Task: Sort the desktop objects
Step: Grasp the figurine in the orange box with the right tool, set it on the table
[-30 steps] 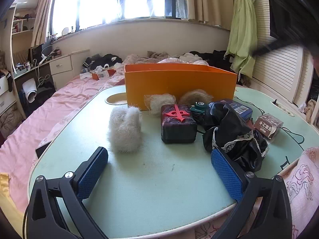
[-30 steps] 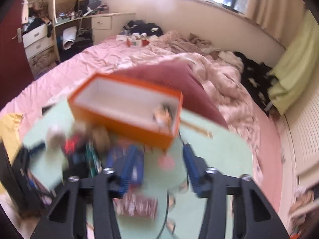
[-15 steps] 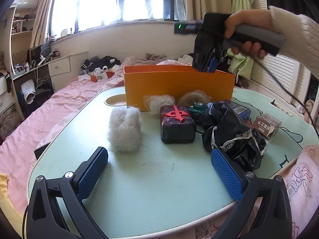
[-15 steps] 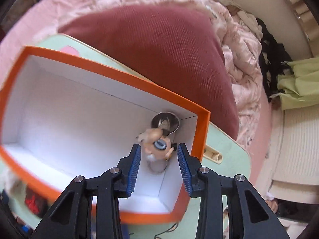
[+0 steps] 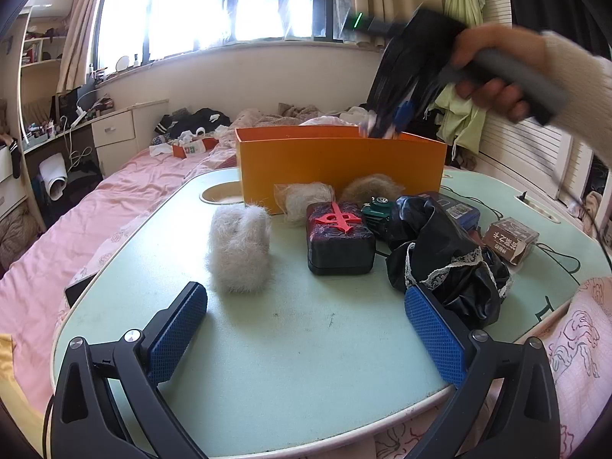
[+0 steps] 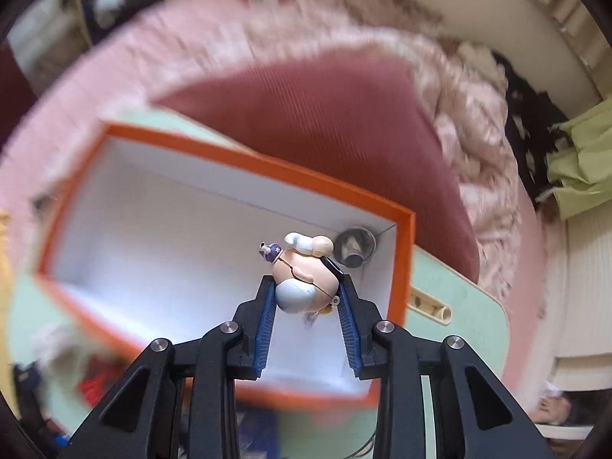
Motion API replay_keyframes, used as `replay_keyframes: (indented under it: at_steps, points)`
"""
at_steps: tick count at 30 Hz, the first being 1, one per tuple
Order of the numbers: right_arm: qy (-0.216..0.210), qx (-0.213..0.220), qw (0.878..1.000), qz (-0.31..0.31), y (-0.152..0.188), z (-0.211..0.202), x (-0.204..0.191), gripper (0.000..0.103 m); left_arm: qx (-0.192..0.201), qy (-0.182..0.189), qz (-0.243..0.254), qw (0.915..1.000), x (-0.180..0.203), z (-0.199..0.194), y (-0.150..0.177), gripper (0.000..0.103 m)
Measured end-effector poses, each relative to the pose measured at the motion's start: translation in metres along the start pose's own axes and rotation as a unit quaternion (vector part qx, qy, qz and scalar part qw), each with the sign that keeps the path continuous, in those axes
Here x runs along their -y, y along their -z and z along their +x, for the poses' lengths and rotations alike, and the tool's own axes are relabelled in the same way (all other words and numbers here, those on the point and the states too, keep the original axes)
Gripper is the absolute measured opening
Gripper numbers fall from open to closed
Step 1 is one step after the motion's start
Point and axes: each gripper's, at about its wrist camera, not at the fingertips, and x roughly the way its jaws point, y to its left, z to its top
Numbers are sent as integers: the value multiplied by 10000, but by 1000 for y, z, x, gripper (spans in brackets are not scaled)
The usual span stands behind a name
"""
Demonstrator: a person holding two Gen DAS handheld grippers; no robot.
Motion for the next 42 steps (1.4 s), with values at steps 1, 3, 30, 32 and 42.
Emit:
replay_keyframes:
  at_steps: [1,3,30,32,42]
  points:
    - [-140,146,9998,-15,4,-13,-2,30,0,0,0,10000,0,0,0,103]
    - [-648,360,9972,-93,23,-44,-9,30,-1,2,0,10000,0,0,0,103]
    - [-1088,1519,9736,1312,213,-41,64,63,-66,-30,141,9999,1,-19,-86,103]
    - [-1246,1546,9701,1395,230,-36,69,63,-144,63,204,9997,11,-14,-123,103]
    - [-1304,1819,9720,717,264,-26,30,70,-2769,718,88,9582,92,166,-217,78]
